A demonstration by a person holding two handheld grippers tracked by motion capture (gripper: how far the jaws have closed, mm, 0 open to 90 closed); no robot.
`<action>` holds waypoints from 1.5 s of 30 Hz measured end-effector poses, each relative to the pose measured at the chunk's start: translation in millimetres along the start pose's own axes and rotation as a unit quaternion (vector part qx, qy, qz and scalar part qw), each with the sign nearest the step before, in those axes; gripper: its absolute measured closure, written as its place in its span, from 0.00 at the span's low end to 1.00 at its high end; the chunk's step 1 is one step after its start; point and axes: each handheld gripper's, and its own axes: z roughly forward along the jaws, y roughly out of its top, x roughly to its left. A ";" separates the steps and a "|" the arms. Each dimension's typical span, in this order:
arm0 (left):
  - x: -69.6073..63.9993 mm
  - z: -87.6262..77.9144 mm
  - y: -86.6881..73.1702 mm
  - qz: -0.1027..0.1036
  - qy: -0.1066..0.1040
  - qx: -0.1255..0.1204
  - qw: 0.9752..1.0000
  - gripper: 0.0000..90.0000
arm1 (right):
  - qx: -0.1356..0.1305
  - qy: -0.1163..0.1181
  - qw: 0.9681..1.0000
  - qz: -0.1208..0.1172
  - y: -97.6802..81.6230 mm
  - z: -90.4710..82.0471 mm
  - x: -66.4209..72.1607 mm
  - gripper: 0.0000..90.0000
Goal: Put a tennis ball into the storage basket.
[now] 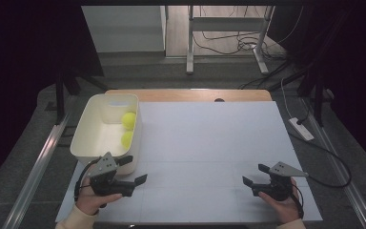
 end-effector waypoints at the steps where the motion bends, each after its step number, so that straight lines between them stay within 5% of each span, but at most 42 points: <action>1: -0.8 1.1 -2.9 0.003 -0.001 0.003 1.000 0.18 | 0.000 0.000 1.000 0.001 0.0 0.2 0.0 0.17; 14: -6.9 10.3 -26.0 0.017 -0.031 0.012 0.999 0.18 | 0.001 0.000 1.000 0.000 0.0 0.0 0.5 0.17; 35: 8.7 18.6 -49.0 -0.004 0.008 0.013 1.000 0.19 | 0.001 0.001 1.000 -0.002 0.0 0.4 1.0 0.17; 45: 11.6 20.8 -51.4 -0.006 0.005 0.013 1.000 0.19 | 0.001 0.001 1.000 -0.001 -0.5 0.4 1.1 0.17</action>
